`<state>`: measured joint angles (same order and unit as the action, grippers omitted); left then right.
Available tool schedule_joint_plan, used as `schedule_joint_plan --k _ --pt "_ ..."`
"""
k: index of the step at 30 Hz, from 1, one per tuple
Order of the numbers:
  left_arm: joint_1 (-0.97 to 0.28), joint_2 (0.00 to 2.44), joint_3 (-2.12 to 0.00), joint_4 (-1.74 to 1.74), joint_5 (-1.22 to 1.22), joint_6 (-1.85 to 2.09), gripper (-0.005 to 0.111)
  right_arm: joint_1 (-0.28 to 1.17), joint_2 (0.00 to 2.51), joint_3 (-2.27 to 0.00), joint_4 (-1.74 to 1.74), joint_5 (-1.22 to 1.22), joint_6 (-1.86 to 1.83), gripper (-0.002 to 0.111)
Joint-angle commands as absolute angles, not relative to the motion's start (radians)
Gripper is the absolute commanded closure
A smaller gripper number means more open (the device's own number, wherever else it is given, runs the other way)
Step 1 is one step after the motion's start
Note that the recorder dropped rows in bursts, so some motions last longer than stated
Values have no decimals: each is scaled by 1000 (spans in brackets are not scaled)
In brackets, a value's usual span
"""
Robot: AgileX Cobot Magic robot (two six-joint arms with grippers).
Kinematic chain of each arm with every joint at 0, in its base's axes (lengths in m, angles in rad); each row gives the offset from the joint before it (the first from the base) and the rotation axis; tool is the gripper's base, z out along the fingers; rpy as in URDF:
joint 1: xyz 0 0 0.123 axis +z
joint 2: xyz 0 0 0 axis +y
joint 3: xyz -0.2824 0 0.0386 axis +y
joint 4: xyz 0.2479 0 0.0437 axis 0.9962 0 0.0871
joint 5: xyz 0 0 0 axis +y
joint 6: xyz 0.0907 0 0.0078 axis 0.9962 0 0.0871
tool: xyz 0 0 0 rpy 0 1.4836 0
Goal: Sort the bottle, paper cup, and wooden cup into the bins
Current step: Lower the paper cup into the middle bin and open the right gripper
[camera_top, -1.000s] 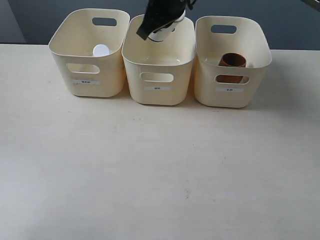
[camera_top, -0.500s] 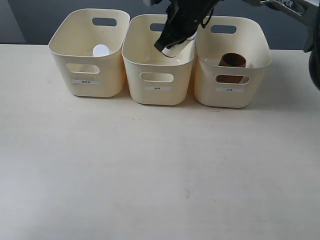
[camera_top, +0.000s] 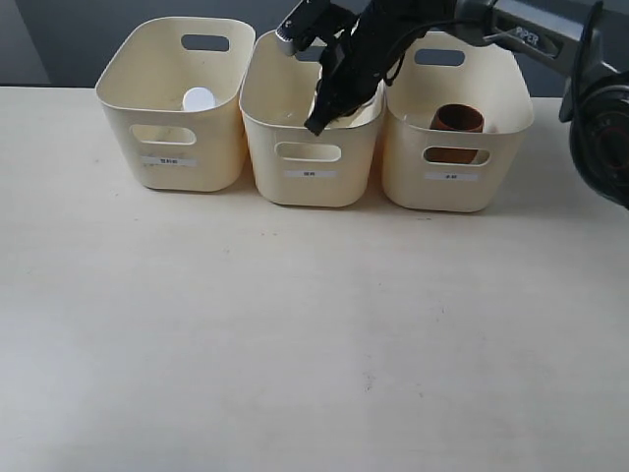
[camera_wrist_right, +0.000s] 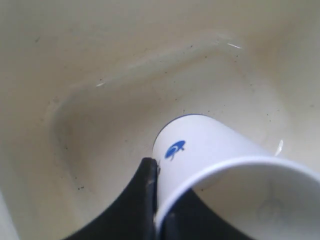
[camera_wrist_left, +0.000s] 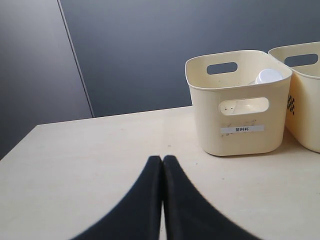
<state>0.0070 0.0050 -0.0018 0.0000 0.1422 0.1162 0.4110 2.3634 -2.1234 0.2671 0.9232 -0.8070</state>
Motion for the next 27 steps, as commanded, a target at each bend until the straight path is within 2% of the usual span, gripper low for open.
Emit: schedule_joint_plan --k 1,12,14,15,17,27 --pt "7 0 0 0 135 115 107 407 2389 -2140 271 914 -841 109" --pt "7 0 0 0 135 115 107 407 2426 -2140 271 831 -857 108" --pt "7 0 0 0 135 115 107 407 2430 -2140 269 833 -857 96" --pt "7 0 0 0 135 115 107 407 2433 -2140 269 833 -857 85" --pt "7 0 0 0 135 115 107 407 2434 -2140 269 833 -857 75" --pt "7 0 0 0 135 115 107 407 2400 -2140 294 833 -853 74"
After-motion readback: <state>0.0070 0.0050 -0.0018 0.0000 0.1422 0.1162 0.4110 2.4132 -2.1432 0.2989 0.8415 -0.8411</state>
